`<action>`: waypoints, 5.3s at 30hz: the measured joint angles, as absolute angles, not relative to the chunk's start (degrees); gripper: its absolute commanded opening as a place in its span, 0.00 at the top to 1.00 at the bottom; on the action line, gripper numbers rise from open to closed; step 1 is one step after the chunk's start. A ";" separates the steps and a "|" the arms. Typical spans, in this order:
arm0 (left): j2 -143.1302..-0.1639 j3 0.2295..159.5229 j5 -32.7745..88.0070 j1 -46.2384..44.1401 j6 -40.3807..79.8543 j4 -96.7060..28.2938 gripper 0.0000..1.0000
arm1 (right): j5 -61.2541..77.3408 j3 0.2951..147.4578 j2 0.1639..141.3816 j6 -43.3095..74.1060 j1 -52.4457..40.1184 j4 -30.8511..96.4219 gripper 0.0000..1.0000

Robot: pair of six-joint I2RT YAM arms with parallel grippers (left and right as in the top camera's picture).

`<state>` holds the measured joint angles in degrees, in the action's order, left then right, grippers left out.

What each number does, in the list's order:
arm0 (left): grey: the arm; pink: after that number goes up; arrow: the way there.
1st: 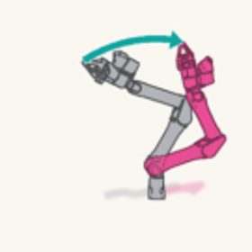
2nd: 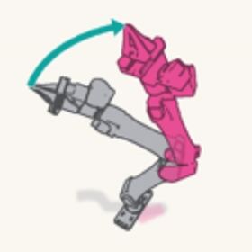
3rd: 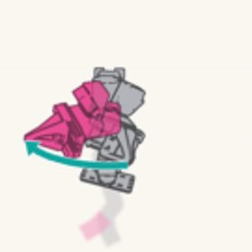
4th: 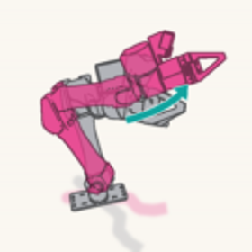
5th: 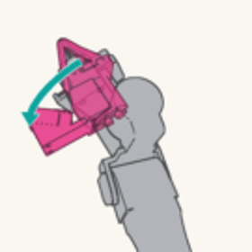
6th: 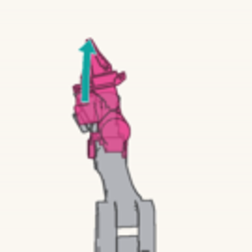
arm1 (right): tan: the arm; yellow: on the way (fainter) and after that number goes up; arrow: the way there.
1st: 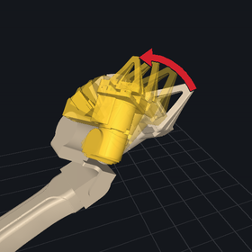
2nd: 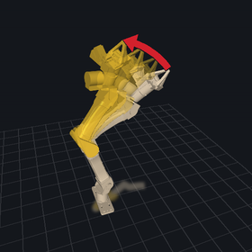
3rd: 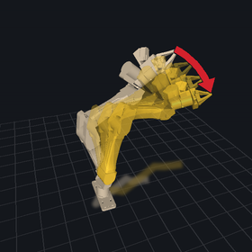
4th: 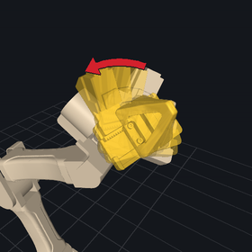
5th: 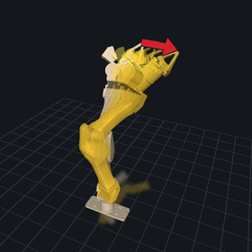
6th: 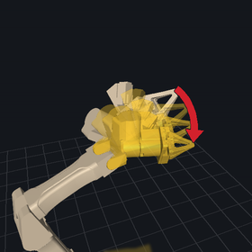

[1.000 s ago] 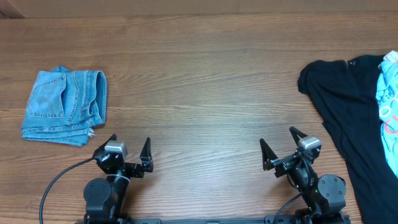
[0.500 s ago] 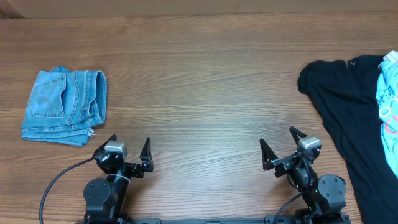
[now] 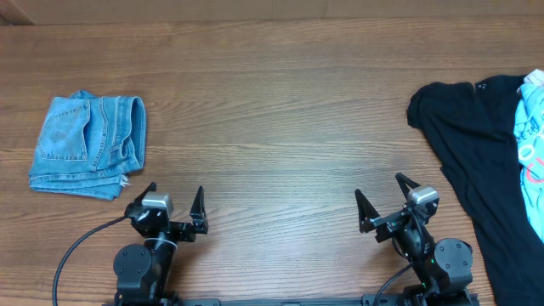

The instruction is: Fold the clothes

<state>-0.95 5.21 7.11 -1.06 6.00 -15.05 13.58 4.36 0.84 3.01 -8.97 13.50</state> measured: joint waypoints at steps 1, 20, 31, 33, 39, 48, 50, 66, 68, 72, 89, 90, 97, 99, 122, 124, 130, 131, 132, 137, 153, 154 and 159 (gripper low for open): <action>-0.95 5.21 7.14 -1.06 5.98 -15.22 0.00 | 13.58 4.36 0.84 2.96 -8.97 13.47 0.00; -30.94 35.44 12.01 -1.06 10.41 -24.58 0.00 | 3.27 32.56 30.04 16.16 -8.91 27.09 0.00; -81.12 81.47 15.33 -1.15 7.46 -47.90 0.00 | 2.02 65.60 75.83 18.02 -4.82 48.80 0.00; -83.48 83.68 17.69 -1.15 7.33 -47.31 0.00 | 2.90 67.96 80.27 18.94 0.21 49.78 0.00; -84.07 84.29 21.80 -1.15 7.27 -44.56 0.05 | 9.41 72.86 87.90 18.26 18.50 44.60 0.11; -87.70 84.73 22.33 -2.55 5.56 -46.39 0.07 | 20.45 73.54 95.42 17.39 21.91 34.28 0.14; -88.79 84.73 22.33 -3.42 5.52 -46.57 0.06 | 19.09 73.63 99.37 18.02 19.46 31.14 0.15; -89.06 84.75 22.35 -8.19 4.21 -46.96 0.06 | 4.19 73.91 113.38 18.44 8.10 16.84 0.19; -89.06 84.75 22.35 -8.29 4.19 -46.96 0.06 | 1.34 73.91 114.21 19.09 8.19 17.89 0.27; -89.06 84.75 22.35 -8.67 4.08 -46.96 0.07 | -1.52 73.91 115.07 19.86 8.23 18.24 0.50; -89.06 84.75 22.35 -8.67 4.05 -46.85 0.14 | 11.29 73.95 110.56 17.45 4.58 21.74 0.96; -89.06 84.75 22.28 -8.67 4.05 -46.72 0.14 | 14.98 73.95 109.58 17.23 2.94 20.97 0.96; -89.06 87.39 16.49 -8.67 4.03 -48.73 0.06 | 36.64 74.00 107.61 11.31 -17.21 20.34 0.96; -89.06 89.45 13.54 -8.67 3.88 -49.45 0.05 | 38.87 74.00 107.61 8.27 -23.51 21.28 0.79; -109.89 92.25 13.67 -14.28 -0.86 -59.02 0.18 | 17.10 74.35 99.68 16.62 -0.91 47.11 0.23; -113.14 92.25 13.41 -14.22 -0.89 -63.05 0.28 | 17.08 74.35 99.68 16.86 -0.25 48.56 0.22; -121.14 92.25 13.41 -14.28 -1.61 -70.59 0.44 | 17.08 74.35 99.68 16.67 0.30 51.22 0.21; -121.97 92.25 13.15 -14.28 -1.56 -70.87 0.51 | 17.04 74.35 99.68 16.67 0.30 51.35 0.21; -122.83 92.25 12.73 -14.28 -1.52 -70.74 0.74 | 17.04 74.35 99.68 16.69 0.30 51.64 0.21; -124.84 92.38 10.44 -14.26 -1.50 -69.97 0.96 | 16.93 74.35 99.68 16.67 0.30 51.75 0.21; -123.37 121.78 4.21 0.97 6.52 -82.94 0.90 | 15.09 71.66 99.68 10.37 0.05 49.95 0.17; -123.37 121.78 4.21 0.75 6.52 -82.91 0.89 | 17.17 70.83 99.68 8.60 -0.43 48.80 0.18; -123.37 121.78 4.21 0.45 6.52 -82.74 0.84 | 20.08 67.35 99.68 2.61 -5.54 46.54 0.28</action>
